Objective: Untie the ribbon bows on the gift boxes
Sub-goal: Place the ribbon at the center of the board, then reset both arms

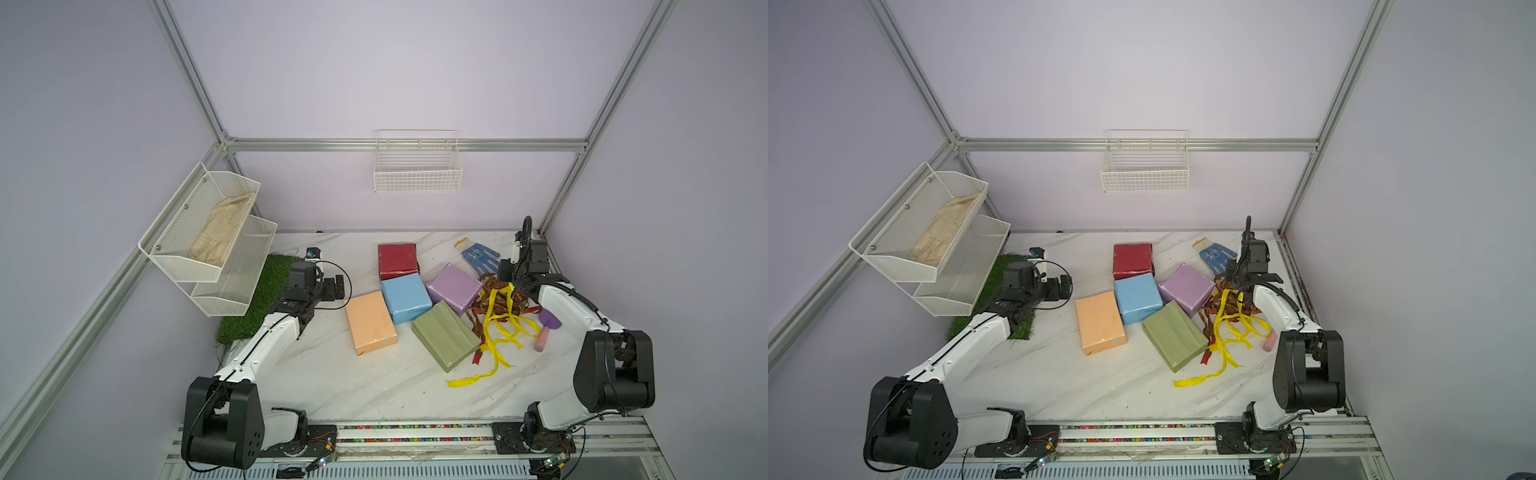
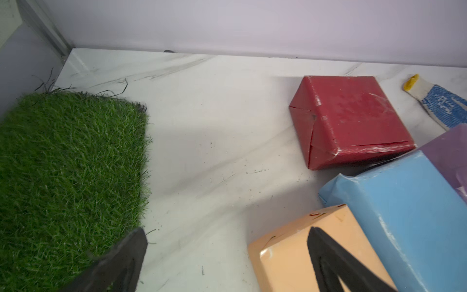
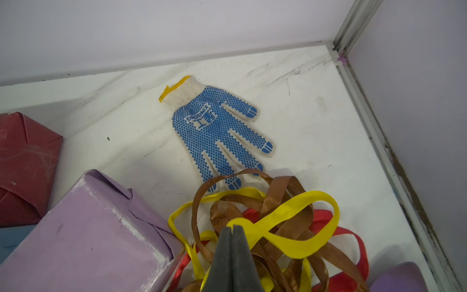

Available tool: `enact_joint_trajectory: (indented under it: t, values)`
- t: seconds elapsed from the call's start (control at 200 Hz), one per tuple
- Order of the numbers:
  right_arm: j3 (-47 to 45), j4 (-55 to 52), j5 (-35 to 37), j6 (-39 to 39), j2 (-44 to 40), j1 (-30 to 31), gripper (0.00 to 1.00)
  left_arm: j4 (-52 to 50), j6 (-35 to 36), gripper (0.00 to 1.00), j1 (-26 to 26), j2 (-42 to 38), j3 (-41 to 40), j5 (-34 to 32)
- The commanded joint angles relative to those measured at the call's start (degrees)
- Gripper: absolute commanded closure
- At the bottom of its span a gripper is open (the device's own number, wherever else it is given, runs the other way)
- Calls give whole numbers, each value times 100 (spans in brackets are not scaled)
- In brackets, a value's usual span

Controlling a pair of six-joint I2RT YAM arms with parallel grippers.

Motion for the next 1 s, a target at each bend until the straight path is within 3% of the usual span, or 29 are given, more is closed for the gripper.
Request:
enact_joint_trajectory:
  t: [0.0, 0.055, 0.135, 0.285, 0.45, 0.62, 0.685, 0.825, 0.995]
  values:
    - [240, -468, -374, 189, 302, -22, 87, 777, 171, 0, 208, 36, -325, -275]
    - [334, -619, -566, 166, 432, -37, 67, 939, 198, 0, 292, 162, -436, -361]
    - [343, -638, -623, 173, 471, -32, 46, 1129, 181, 0, 451, 351, -544, -435]
    - [311, -601, -563, 107, 353, -41, 29, 1494, 215, 0, 623, 620, -669, -281]
    - [121, -518, -652, 29, 205, -106, 20, 1912, 324, 0, 655, 665, -859, -233]
    - [-624, 403, -1014, 111, -4, -310, 8, 3503, 737, 0, 673, 660, -1664, -318]
    - [-992, 997, -1010, 172, -11, -339, 3, 4155, 830, 0, 681, 756, -1934, -329]
    - [-2023, 2742, -812, 210, 43, -353, 3, 5100, 815, 0, 712, 1148, -2217, -289]
    - [-2933, 4511, -600, 101, 321, -370, 3, 5372, 767, 0, 777, 1370, -2271, -223]
